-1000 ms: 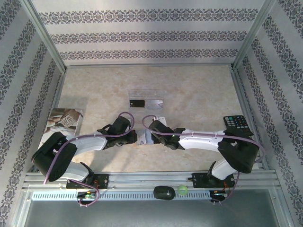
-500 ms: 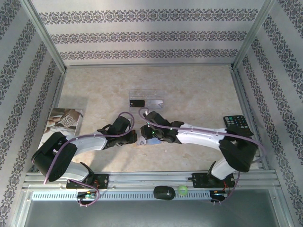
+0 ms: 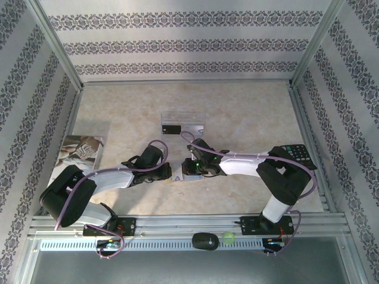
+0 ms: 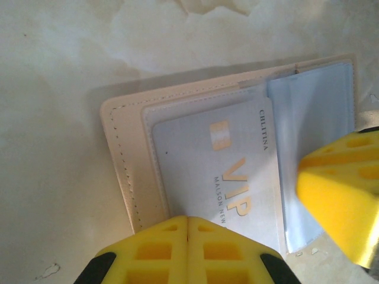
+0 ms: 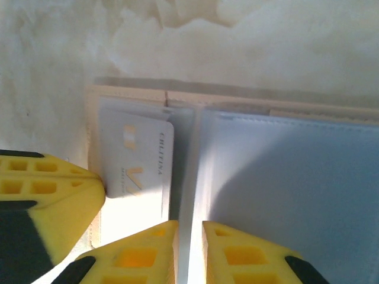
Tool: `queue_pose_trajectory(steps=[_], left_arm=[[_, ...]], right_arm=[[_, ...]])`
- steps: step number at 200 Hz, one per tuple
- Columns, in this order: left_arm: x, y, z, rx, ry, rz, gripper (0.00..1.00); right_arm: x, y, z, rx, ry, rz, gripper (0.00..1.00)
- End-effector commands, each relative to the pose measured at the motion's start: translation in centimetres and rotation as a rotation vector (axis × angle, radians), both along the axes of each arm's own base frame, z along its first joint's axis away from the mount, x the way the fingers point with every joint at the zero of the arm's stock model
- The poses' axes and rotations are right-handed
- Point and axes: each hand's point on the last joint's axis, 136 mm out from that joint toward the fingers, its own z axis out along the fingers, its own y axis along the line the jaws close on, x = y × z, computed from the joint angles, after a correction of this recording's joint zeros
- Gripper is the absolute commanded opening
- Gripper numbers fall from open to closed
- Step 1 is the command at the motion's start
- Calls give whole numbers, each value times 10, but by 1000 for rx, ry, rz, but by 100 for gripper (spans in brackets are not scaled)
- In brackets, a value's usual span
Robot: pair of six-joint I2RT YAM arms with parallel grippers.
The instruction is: Take the credit cards out of the card holder
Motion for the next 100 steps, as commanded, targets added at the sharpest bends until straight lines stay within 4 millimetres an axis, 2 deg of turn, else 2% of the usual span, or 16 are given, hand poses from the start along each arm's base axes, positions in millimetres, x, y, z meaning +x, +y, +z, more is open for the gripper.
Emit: queue_pose_trajectory(steps=[1, 42, 77, 100], left_arm=[[-10, 3, -13, 27, 42, -7, 0], [-9, 2, -13, 25, 42, -6, 0], [-10, 3, -14, 26, 42, -5, 0], [-10, 4, -15, 31, 41, -5, 0]], right_arm=[[-3, 10, 4, 72, 25, 8, 19], [-1, 13, 10, 99, 18, 6, 21], [-1, 5, -4, 74, 55, -30, 20], [2, 2, -6, 89, 53, -49, 19]])
